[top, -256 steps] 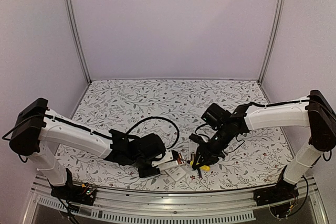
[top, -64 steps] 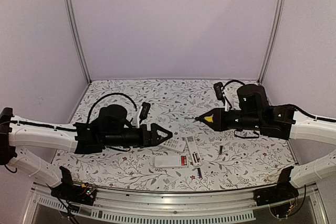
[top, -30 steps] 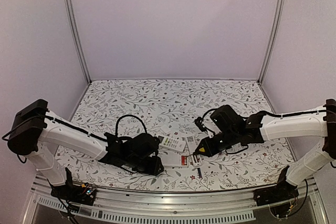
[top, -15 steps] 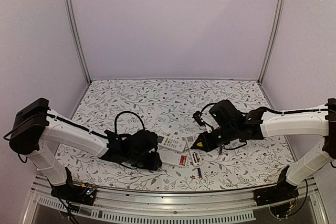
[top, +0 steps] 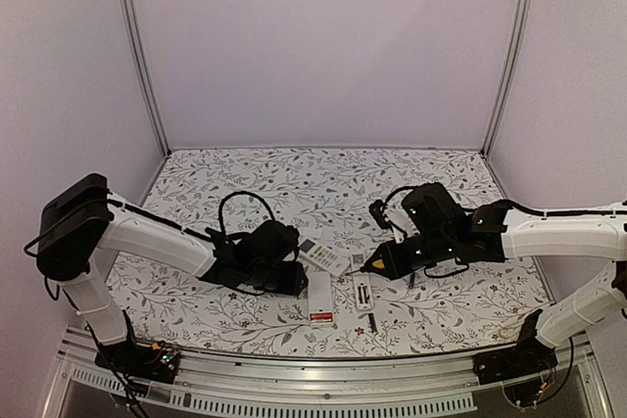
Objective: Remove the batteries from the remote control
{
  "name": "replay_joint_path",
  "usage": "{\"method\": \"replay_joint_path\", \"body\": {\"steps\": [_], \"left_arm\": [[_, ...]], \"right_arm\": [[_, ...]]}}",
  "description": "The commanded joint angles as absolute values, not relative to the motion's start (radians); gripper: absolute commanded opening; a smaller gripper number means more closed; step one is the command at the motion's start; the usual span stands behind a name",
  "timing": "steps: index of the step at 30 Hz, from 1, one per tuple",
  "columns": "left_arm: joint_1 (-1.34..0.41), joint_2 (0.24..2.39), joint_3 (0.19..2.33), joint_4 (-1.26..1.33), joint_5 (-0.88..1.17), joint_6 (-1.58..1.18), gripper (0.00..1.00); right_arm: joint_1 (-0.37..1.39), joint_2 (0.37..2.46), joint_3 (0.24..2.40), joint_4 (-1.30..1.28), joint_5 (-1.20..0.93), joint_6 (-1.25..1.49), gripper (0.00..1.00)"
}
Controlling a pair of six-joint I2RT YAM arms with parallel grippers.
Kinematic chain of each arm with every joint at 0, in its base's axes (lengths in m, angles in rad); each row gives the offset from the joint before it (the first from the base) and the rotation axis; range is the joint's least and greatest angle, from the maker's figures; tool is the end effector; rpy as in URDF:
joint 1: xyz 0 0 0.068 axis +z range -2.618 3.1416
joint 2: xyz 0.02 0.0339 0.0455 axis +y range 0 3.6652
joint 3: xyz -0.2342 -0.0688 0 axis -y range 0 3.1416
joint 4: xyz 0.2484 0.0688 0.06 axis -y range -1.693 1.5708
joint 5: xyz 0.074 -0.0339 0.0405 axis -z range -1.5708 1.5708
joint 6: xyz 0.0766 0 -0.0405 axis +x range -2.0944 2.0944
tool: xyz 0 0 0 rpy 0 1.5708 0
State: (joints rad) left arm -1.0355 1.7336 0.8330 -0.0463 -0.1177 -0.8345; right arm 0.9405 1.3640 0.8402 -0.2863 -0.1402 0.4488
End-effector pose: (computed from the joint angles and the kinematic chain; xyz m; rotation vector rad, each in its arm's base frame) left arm 0.1847 -0.2938 0.0654 0.2132 2.6098 -0.5877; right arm 0.1801 0.2651 0.1619 -0.6850 2.4378 0.7844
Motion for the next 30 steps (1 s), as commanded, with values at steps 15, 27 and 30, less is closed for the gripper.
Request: {"method": "replay_joint_path", "body": {"steps": [15, 27, 30], "left_arm": [[-1.075, 1.651, 0.899, -0.098, -0.154, -0.929, 0.86], [-1.119, 1.833, 1.078, -0.266, -0.258, -0.901, 1.0], [-1.125, 1.867, 1.106, -0.294, -0.277, -0.901, 1.0]], "right_arm": [[1.046, 1.344, 0.807, -0.346, -0.118, 0.6, 0.0], [1.171, 1.369, 0.852, -0.415, -0.007, 0.84, 0.0], [1.19, 1.395, 0.874, -0.428, -0.006, 0.865, 0.0]]}}
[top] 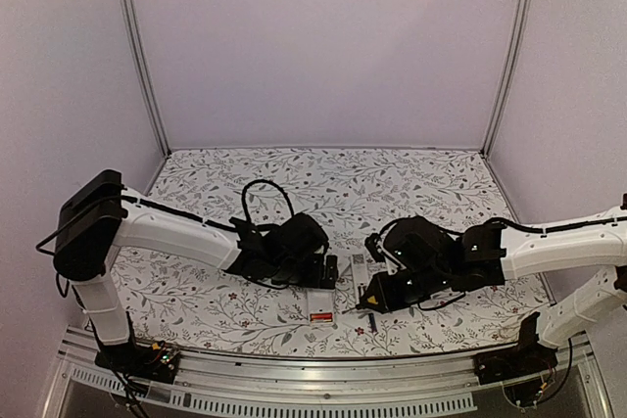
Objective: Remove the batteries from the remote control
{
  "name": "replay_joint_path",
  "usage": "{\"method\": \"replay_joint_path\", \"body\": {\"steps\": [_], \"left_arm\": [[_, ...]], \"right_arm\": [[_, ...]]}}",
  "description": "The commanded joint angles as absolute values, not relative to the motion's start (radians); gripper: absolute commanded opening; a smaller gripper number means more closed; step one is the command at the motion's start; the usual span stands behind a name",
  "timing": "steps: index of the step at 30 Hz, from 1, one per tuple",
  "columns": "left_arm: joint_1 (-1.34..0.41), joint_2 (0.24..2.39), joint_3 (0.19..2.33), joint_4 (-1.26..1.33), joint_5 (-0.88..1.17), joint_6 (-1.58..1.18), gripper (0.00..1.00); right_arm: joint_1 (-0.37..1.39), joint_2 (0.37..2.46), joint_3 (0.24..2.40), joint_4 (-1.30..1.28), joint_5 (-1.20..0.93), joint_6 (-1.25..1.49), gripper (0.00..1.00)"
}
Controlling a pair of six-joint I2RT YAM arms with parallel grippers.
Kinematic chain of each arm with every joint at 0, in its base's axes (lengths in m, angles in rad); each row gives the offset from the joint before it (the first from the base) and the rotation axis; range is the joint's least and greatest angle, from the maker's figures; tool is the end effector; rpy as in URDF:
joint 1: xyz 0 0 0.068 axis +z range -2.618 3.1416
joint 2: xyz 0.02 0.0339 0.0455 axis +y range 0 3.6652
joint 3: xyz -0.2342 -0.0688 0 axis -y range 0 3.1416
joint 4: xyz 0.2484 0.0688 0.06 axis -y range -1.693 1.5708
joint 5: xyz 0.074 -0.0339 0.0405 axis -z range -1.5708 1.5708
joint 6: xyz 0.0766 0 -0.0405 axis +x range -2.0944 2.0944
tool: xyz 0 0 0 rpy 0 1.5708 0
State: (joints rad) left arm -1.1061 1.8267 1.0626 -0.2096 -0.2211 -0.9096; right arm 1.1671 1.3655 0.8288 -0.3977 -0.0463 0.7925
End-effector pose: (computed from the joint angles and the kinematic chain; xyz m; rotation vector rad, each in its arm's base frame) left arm 0.1870 -0.3355 0.0885 0.1662 2.5890 -0.5212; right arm 0.1169 0.2827 0.1463 -0.5266 2.6675 0.7787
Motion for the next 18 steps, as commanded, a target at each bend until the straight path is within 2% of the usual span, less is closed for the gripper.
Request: {"method": "replay_joint_path", "body": {"steps": [1, 9, 18], "left_arm": [[-1.124, 1.876, 1.112, -0.3, -0.28, -0.901, 1.0], [-1.137, 1.929, 1.158, -0.337, -0.323, -0.911, 1.0], [-1.141, 1.955, 1.167, -0.335, -0.317, -0.914, 0.94]], "right_arm": [[1.196, 1.403, 0.882, -0.43, -0.006, 0.868, 0.0], [1.245, 1.476, 0.948, -0.468, 0.077, 0.906, 0.0], [1.251, 1.511, 0.981, -0.468, 0.096, 0.908, 0.0]]}}
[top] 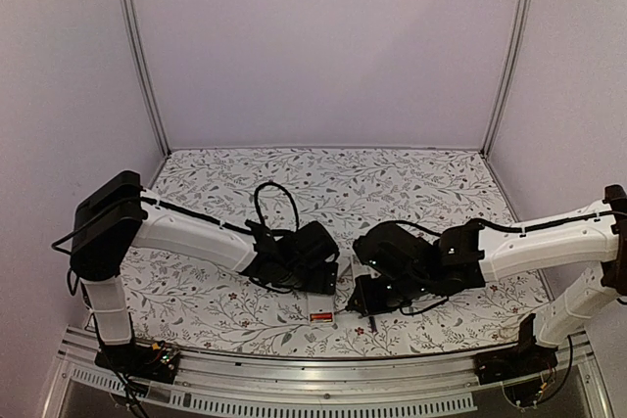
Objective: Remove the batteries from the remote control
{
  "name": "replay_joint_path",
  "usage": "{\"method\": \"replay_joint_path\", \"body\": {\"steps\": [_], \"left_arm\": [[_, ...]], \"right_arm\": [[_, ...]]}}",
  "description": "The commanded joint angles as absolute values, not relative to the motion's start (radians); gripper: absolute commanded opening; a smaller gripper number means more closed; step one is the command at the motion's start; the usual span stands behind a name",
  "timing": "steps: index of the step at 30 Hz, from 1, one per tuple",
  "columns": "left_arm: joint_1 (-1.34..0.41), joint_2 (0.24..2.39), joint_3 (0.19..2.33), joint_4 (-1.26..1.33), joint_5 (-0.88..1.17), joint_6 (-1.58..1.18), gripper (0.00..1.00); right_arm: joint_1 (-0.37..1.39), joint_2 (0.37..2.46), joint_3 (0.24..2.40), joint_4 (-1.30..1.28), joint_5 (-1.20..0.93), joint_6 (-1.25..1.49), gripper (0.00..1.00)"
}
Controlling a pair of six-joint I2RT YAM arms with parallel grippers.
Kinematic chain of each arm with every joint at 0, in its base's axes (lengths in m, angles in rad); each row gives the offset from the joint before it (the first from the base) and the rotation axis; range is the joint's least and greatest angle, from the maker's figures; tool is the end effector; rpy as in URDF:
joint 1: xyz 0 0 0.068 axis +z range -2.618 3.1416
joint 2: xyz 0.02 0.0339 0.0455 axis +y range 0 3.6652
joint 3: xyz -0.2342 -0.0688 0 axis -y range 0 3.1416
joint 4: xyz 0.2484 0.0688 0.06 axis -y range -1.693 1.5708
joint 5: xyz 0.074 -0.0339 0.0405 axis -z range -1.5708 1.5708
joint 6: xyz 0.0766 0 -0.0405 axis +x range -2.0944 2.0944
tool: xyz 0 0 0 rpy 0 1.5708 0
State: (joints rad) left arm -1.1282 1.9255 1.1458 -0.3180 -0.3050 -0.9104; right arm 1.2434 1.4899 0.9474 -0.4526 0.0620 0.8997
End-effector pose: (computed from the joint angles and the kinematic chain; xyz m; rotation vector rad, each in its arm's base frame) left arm 0.1866 -0.3400 0.0702 0.1883 2.6150 -0.3270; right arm 0.1096 0.3078 0.1439 -0.4430 2.6992 0.6704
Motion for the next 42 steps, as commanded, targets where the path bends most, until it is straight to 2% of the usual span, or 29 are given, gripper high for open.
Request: {"method": "replay_joint_path", "body": {"steps": [1, 19, 27, 33, 42], "left_arm": [[-1.142, 1.957, 1.167, -0.335, -0.316, -0.914, 0.93], [-1.155, 1.986, 1.176, -0.308, -0.281, -0.908, 0.94], [-1.163, 2.008, 1.189, -0.361, -0.303, -0.911, 0.86], [-1.17, 2.036, 1.214, -0.42, -0.329, -0.916, 0.84], [-1.169, 2.045, 1.216, -0.434, -0.334, -0.93, 0.73]], "right_arm": [[1.252, 1.515, 0.983, -0.467, 0.095, 0.908, 0.0], [1.259, 1.54, 0.987, -0.456, 0.096, 0.909, 0.0], [1.261, 1.53, 0.992, -0.466, 0.111, 0.917, 0.0], [1.273, 1.514, 1.009, -0.483, 0.131, 0.926, 0.0], [1.305, 1.509, 1.022, -0.5, 0.17, 0.981, 0.0]]}}
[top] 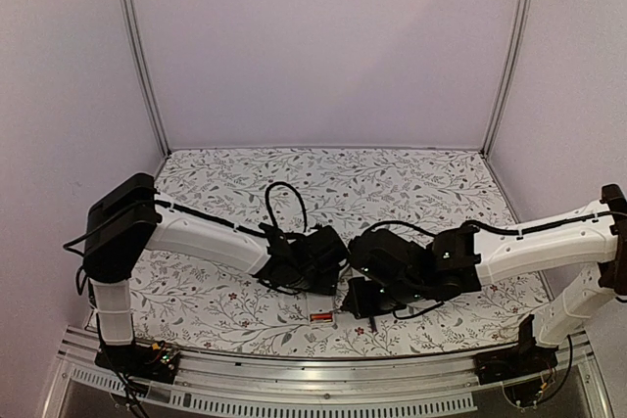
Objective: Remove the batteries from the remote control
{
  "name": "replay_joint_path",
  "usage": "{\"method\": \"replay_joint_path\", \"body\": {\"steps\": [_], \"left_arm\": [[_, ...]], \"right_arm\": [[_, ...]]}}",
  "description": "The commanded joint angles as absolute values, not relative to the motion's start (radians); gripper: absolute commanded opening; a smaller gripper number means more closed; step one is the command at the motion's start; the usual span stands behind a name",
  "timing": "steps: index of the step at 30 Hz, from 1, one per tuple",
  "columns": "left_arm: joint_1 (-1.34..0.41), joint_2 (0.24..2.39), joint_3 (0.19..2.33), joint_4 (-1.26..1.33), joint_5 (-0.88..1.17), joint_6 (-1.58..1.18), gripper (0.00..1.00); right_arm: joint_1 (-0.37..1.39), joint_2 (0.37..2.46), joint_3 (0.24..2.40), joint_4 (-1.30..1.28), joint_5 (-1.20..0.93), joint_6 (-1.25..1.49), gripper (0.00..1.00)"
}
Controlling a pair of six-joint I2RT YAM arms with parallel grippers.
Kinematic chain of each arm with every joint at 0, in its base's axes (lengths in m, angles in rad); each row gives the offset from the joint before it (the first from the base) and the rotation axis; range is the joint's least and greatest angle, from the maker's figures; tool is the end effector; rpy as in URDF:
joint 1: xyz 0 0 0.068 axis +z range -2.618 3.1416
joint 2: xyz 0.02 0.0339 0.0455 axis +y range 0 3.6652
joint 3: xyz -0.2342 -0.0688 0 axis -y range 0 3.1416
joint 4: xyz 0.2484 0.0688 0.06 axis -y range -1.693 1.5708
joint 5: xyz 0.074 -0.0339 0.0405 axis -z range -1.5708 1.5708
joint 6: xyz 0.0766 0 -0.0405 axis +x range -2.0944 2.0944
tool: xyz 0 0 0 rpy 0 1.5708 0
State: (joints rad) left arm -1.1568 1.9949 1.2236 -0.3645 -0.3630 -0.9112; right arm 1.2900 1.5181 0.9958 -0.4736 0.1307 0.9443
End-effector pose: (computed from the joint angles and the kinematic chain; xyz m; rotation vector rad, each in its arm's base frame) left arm 0.1849 -0.3531 0.0648 0.2139 2.5948 -0.2499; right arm 0.1023 0.3185 0.1496 -0.4135 2.6724 0.6409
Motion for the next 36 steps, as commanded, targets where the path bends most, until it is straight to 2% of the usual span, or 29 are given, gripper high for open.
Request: {"method": "replay_joint_path", "body": {"steps": [1, 36], "left_arm": [[-1.169, 2.045, 1.215, -0.434, -0.333, -0.93, 0.73], [-1.172, 2.048, 1.213, -0.434, -0.336, -0.925, 0.66]], "right_arm": [[1.307, 1.521, 1.025, -0.506, 0.172, 0.983, 0.0], [1.329, 1.623, 1.094, -0.586, 0.221, 0.998, 0.0]]}}
